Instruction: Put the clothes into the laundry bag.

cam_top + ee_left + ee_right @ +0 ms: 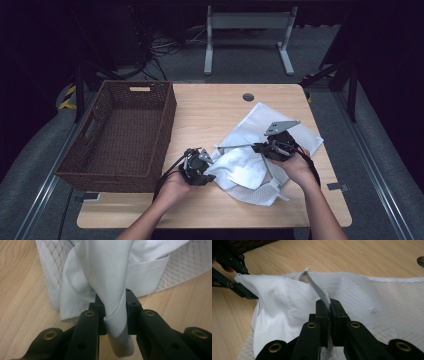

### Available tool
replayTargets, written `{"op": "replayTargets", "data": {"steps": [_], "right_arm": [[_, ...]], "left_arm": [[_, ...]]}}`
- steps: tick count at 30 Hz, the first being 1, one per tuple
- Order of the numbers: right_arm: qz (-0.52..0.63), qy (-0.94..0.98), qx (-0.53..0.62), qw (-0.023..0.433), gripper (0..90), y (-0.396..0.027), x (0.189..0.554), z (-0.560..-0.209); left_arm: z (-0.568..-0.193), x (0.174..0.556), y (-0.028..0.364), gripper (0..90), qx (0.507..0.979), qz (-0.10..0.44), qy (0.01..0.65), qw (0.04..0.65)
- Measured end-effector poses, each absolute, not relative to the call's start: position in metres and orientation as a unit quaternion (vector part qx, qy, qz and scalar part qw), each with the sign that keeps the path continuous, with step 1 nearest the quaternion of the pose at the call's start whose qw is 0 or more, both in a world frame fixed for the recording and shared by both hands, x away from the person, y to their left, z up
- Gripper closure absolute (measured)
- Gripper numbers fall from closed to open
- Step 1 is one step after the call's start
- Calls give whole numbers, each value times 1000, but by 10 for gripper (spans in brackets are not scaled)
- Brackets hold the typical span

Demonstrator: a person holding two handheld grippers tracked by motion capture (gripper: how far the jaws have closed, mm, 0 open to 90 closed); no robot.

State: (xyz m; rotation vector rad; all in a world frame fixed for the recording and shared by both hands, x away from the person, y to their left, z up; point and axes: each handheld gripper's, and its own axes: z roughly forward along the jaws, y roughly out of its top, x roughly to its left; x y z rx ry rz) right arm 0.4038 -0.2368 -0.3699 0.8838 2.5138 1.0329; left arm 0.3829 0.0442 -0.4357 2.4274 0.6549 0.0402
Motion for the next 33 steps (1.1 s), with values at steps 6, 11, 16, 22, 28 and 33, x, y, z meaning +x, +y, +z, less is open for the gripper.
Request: {"op": "replayTargets", "data": {"steps": [6,11,16,22,28,33], "right_arm": [[358,874,299,137,864,-230,403,-370],[356,878,291,134,863,-224,402,-372],[358,880,283,130,863,-217,401,-372],[364,881,275,127,864,-212,400,-369],[372,881,268,121,863,-207,397,-367],[372,882,263,119,863,-202,396,-367]], "left_arm": [[-430,381,39,790,916,6,241,322],[-427,379,31,790,912,1,238,335],[-423,378,24,790,909,0,237,343],[-420,378,10,789,909,-8,225,350],[-419,376,-10,789,913,-15,210,350],[-418,376,-25,786,917,-13,196,348]]}}
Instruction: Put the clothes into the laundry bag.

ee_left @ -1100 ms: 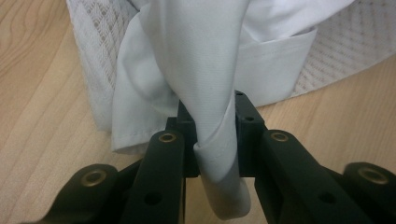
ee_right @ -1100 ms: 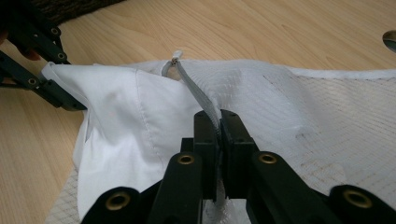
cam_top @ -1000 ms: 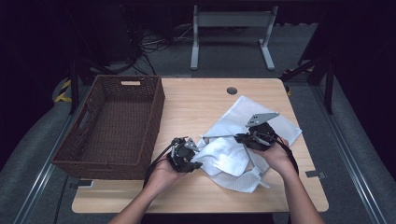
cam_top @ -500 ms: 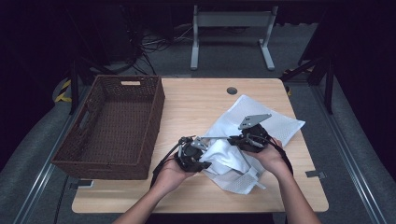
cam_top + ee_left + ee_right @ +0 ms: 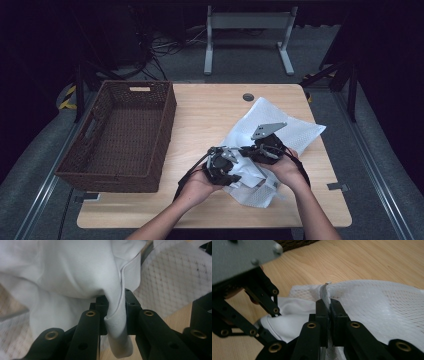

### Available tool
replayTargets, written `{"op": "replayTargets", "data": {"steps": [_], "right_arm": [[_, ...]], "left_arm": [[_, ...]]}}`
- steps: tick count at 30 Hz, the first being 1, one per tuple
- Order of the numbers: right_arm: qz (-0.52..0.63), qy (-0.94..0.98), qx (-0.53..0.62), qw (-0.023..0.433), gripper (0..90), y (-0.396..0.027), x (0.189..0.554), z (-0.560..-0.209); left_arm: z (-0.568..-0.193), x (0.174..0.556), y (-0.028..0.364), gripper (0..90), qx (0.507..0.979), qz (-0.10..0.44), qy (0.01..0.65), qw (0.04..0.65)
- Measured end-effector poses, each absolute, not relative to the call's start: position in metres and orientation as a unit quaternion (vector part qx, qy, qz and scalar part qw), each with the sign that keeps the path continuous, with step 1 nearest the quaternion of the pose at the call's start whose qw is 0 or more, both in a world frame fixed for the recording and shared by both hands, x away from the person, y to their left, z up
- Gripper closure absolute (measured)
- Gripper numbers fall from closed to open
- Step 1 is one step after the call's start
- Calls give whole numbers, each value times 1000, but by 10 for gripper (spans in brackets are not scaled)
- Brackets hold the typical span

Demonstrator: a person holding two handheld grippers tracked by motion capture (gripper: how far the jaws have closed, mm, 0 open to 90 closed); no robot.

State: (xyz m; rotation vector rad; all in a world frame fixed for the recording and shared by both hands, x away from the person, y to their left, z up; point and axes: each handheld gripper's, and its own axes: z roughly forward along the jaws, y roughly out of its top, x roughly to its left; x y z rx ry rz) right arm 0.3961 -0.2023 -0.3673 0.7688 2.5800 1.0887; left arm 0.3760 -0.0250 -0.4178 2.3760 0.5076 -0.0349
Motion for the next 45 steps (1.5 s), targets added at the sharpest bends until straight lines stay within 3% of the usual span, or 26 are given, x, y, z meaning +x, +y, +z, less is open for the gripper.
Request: {"op": "replayTargets", "data": {"steps": [6,11,17,22,29,31,41,45], "right_arm": [[373,881,265,119,863,-205,396,-367],[374,878,273,122,863,-212,398,-367],[375,876,278,125,863,-217,399,-366],[371,877,279,125,863,-217,399,-367],[366,879,279,125,863,-216,400,-370],[366,879,280,123,863,-217,400,-370],[365,880,279,124,864,-216,400,-371],[364,880,278,122,864,-216,400,-371]], "left_arm": [[-424,377,-43,750,916,-27,196,349],[-419,373,-27,525,917,-7,194,350],[-415,372,14,373,908,9,223,354],[-432,381,38,344,906,11,254,338],[-447,387,29,311,914,-14,250,318],[-450,385,24,325,920,-15,241,308],[-452,382,18,792,923,-18,226,310],[-450,383,18,845,922,-28,222,315]]}}
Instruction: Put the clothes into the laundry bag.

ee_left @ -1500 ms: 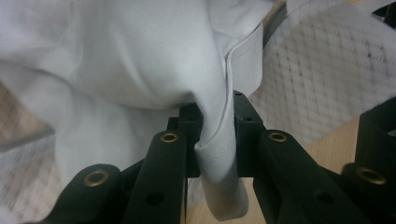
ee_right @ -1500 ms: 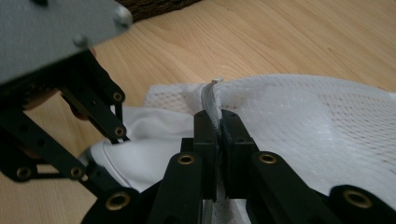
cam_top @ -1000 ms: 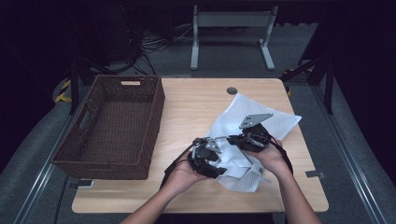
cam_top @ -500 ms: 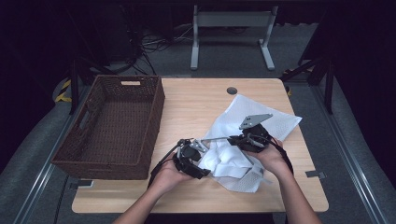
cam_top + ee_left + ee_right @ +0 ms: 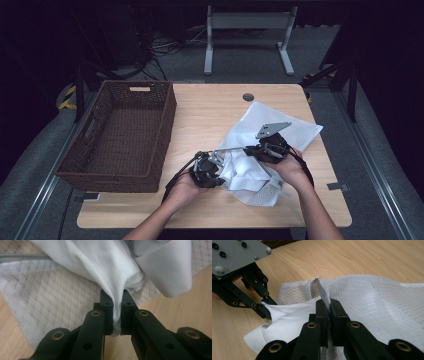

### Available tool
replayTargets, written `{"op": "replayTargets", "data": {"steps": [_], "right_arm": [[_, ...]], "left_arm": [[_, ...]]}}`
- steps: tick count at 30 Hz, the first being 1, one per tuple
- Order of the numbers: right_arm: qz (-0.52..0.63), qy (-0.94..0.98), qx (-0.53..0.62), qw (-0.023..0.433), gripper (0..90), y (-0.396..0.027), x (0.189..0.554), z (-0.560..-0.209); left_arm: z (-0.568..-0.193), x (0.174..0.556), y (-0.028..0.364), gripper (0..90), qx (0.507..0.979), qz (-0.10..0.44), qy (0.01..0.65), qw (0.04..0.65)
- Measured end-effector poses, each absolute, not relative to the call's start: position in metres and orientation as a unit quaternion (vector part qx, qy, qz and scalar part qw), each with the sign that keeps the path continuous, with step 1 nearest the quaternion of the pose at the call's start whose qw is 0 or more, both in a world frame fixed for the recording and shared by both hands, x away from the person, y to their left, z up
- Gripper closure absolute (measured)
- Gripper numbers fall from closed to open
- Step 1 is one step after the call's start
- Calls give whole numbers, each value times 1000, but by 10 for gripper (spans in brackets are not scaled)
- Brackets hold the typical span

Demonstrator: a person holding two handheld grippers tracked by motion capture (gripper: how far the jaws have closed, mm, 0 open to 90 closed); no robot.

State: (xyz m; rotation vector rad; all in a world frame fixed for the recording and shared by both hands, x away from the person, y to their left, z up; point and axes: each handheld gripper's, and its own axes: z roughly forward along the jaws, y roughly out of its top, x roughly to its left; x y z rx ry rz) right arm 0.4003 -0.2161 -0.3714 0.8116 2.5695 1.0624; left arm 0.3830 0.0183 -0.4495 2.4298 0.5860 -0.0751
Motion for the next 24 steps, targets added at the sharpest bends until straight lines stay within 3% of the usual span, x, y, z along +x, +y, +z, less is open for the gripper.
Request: {"op": "replayTargets", "data": {"steps": [14,24], "right_arm": [[381,883,254,104,863,-203,393,-365],[387,882,248,101,863,-203,389,-360]], "left_arm": [[-423,381,-7,853,905,-20,201,375],[-425,401,-22,854,874,44,269,402]]}}
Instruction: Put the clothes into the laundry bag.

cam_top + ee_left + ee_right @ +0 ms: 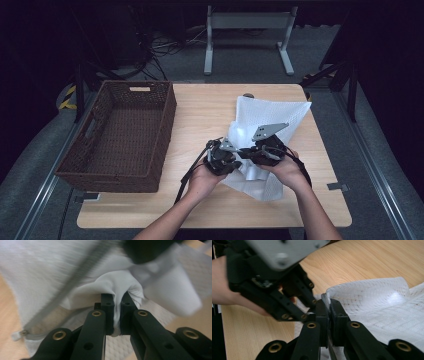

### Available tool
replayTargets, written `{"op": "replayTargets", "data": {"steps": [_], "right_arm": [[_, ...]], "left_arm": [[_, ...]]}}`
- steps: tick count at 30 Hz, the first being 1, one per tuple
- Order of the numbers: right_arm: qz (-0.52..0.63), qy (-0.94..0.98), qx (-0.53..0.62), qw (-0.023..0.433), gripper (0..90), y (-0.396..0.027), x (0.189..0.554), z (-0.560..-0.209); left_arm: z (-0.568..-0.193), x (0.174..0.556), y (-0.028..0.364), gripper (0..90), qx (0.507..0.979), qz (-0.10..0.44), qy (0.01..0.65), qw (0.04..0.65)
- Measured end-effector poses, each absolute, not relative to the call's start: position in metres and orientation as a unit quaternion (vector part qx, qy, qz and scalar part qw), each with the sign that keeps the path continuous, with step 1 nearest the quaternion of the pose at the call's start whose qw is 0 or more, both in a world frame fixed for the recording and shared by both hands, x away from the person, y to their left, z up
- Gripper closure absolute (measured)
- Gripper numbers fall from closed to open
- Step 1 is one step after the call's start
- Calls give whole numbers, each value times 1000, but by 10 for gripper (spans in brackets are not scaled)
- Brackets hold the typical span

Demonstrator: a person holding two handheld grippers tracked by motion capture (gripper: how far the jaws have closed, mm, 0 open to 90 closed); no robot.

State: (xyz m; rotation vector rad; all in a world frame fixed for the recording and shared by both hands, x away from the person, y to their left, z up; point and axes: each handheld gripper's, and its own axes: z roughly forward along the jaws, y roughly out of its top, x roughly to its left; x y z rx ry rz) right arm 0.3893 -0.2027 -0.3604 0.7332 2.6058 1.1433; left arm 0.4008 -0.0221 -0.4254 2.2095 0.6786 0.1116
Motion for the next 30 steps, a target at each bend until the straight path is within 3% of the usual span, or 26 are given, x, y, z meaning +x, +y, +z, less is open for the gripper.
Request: {"op": "replayTargets", "data": {"steps": [8,18,24,30], "right_arm": [[386,882,249,105,863,-205,389,-359],[385,879,260,106,863,-210,393,-363],[383,880,262,104,863,-209,394,-365],[382,880,261,103,862,-209,395,-366]], "left_arm": [[-433,413,-20,832,859,64,304,408],[-417,401,9,511,883,56,278,373],[-399,402,31,501,878,74,267,390],[-396,416,23,493,883,83,247,390]]}}
